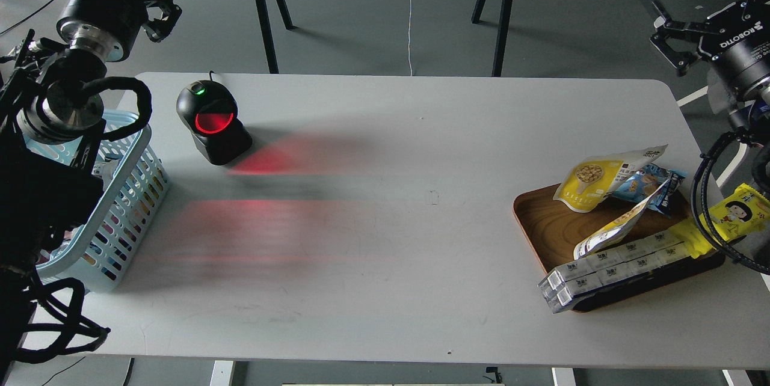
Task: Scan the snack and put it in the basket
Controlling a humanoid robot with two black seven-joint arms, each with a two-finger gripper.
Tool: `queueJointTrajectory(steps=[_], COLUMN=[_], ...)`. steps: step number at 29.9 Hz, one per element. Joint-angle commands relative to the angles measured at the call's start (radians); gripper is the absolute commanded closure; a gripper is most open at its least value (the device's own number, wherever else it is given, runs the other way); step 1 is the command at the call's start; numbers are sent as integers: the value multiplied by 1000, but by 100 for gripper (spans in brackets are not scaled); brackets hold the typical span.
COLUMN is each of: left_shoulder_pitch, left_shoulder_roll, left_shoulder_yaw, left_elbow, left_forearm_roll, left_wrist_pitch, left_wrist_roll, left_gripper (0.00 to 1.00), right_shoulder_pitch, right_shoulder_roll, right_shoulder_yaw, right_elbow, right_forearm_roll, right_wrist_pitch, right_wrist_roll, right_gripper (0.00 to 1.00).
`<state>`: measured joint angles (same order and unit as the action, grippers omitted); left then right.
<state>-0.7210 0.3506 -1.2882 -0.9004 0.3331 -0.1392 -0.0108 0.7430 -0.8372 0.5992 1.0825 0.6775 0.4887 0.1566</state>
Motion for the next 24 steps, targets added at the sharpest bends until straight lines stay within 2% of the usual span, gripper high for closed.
queueJointTrajectory(steps=[1,16,24], left_shoulder_pitch=[2,-11,17], left_shoulder_roll=[5,30,36], left_shoulder_yaw=[4,3,7], left_elbow=[1,8,3], left_forearm_roll=[7,4,6], left_wrist_pitch=[1,-8,-8], left_wrist_roll=[9,2,14], left_gripper=[0,0,0], right_shoulder_pitch=[-1,-2,10], right_shoulder_roll=[3,-8,-22], right_shoulder_yaw=[5,5,1], right_elbow=[-1,8,10], right_forearm_roll=[-1,-7,-18], right_wrist_pitch=[0,0,0], right_wrist_roll=[0,-2,-9], right_gripper=[1,1,1])
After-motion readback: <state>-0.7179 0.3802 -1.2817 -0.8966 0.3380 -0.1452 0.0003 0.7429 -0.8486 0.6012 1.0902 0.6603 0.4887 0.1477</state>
